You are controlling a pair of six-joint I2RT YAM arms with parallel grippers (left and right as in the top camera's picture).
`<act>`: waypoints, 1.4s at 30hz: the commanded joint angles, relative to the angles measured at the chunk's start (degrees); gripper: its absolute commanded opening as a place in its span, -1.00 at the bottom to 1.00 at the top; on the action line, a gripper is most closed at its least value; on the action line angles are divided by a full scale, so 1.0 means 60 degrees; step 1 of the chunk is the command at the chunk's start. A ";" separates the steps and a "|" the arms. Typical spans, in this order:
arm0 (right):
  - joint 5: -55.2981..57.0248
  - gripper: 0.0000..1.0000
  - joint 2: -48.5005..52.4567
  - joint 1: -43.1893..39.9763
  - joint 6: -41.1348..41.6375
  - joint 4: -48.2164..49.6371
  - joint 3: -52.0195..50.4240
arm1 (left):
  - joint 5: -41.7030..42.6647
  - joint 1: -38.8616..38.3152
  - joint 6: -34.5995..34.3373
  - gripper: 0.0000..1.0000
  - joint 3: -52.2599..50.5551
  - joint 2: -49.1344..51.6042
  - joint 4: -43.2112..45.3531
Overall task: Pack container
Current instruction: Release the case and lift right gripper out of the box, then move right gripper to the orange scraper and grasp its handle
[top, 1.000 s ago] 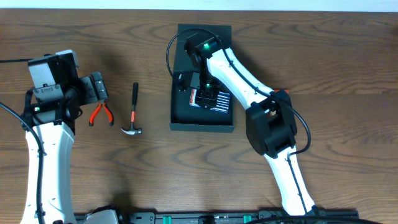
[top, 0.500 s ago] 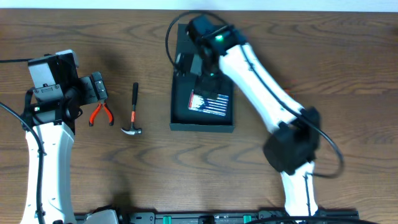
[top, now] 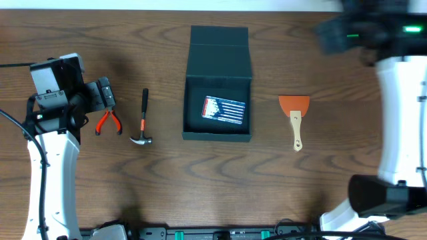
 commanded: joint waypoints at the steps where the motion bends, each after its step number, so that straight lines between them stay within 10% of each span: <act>1: -0.0936 0.86 0.0313 -0.1031 0.2255 -0.0444 -0.0393 | 0.0055 0.0033 0.0062 0.97 0.0153 0.0091 -0.0025; 15: -0.0834 0.87 0.0681 0.0280 0.3424 0.0098 -0.5424 | 0.0058 0.0033 0.0062 0.97 0.0153 0.0091 -0.0025; 42: 0.0419 0.86 0.0681 0.1377 0.5293 0.2463 -0.8371 | 0.0055 0.0033 0.0062 0.97 0.0153 0.0091 -0.0025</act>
